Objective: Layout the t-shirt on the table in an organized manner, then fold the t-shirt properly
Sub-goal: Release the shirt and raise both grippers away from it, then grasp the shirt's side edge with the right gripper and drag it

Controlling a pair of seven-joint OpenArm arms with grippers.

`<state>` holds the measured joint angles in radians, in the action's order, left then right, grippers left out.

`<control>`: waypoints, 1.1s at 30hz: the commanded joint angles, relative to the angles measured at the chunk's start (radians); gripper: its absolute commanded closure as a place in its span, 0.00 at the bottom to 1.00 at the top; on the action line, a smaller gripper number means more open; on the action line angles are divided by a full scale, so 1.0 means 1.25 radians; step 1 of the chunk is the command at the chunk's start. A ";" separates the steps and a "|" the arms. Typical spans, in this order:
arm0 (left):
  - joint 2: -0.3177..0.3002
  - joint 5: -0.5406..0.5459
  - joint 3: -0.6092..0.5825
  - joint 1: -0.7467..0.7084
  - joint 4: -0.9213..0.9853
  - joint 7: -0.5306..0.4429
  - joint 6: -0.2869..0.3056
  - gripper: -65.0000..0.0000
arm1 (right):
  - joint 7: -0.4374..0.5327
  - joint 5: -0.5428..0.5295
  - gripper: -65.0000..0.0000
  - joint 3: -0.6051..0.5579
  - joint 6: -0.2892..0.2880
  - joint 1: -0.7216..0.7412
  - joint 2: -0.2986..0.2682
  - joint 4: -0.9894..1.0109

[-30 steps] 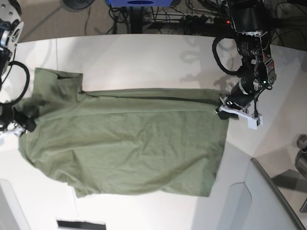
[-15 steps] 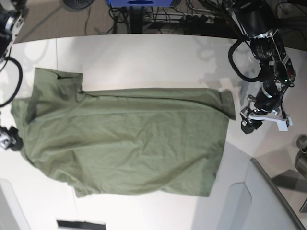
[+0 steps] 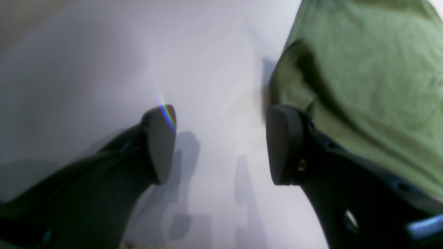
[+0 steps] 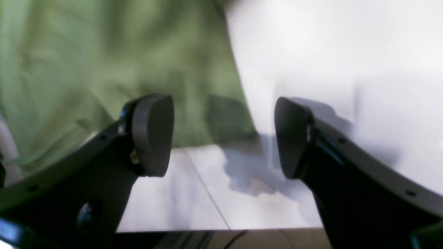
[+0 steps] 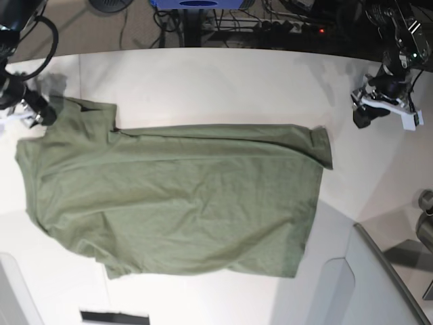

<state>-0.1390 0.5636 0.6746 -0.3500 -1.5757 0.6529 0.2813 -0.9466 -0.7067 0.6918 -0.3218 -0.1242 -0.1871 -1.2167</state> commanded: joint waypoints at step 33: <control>-0.005 0.006 0.002 -0.026 -0.007 -0.012 0.114 0.40 | -0.064 -0.021 1.00 -0.116 -0.002 0.089 -0.015 -0.036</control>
<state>-0.1345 0.5545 0.6735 -0.3824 -1.5703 0.6552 0.4194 -1.0489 -0.7132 0.5449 -0.3195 -0.0311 -0.1848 -1.2400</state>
